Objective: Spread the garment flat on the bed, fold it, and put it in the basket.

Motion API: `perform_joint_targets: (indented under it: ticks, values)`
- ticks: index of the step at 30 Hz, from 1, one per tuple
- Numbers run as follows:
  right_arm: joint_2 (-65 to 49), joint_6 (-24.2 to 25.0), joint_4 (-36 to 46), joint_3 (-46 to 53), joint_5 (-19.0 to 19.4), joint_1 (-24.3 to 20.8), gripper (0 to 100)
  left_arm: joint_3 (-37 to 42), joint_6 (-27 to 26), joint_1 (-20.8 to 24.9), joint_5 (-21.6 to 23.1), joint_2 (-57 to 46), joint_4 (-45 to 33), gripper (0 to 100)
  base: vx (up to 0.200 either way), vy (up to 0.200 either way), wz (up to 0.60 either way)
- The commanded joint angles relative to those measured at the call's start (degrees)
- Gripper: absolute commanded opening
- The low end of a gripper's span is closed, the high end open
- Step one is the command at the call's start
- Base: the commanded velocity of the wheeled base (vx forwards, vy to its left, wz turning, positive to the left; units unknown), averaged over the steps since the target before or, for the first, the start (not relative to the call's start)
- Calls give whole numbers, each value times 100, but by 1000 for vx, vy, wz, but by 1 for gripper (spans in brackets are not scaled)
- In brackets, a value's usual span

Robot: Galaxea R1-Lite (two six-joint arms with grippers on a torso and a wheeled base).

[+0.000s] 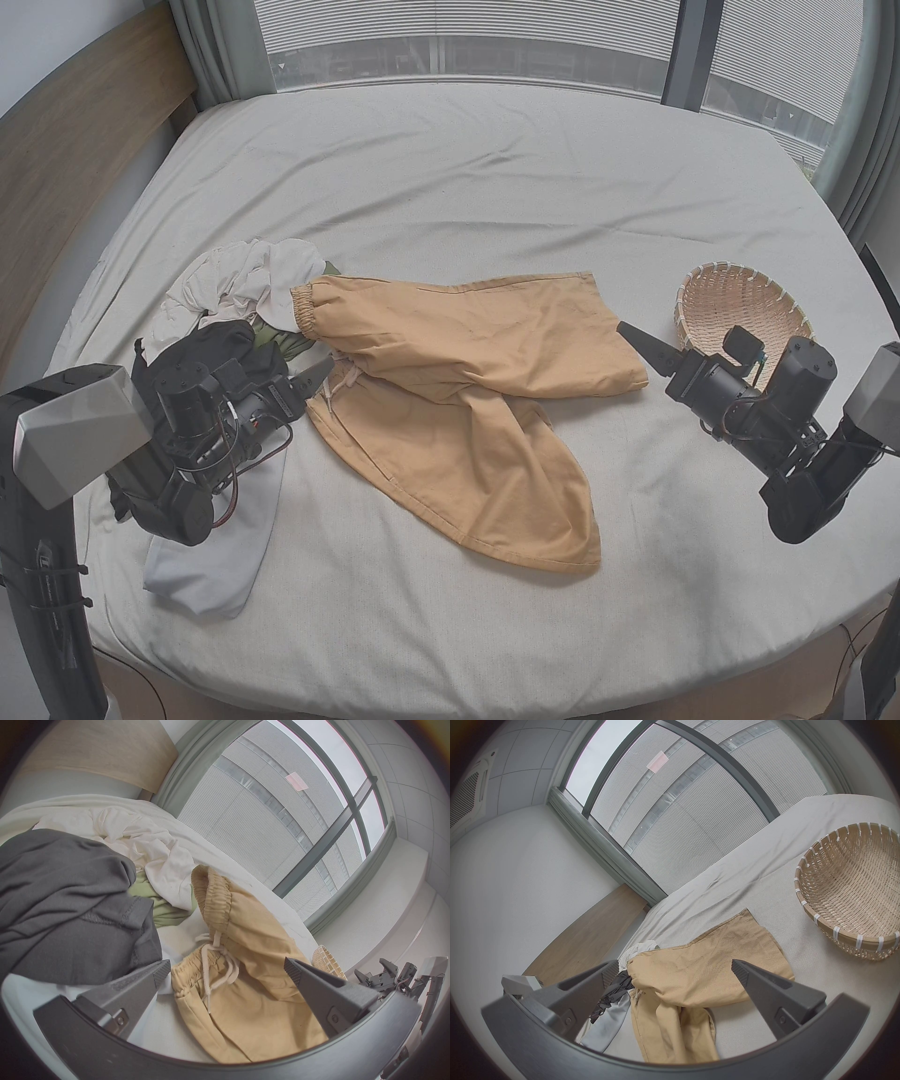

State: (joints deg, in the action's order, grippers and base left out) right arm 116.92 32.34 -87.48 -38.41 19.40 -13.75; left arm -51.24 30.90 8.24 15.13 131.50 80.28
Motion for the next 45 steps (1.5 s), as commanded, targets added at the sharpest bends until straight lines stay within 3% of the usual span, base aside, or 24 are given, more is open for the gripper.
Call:
perform_joint_targets:
  ticks: [1, 30, 31, 40, 45]
  values:
    - [15, 0, -6, 0, 3, -5, 100, -185, 3, -33, -1, 113, 14, 100, 0, 0, 0]
    - [15, 9, -76, 97, 12, -5, 100, -607, -14, 28, -54, 825, 181, 100, 0, 0, 0]
    - [15, 9, -76, 97, 12, -5, 100, -659, -14, 20, -63, 860, 181, 0, 0, 0, 0]
    - [24, 27, -76, 141, 12, 4, 100, -765, -14, 28, -98, 930, 120, 0, 0, 0, 0]
    - [41, 27, -76, 273, 12, 4, 100, -334, -14, 37, -291, 737, 313, 0, 0, 0, 0]
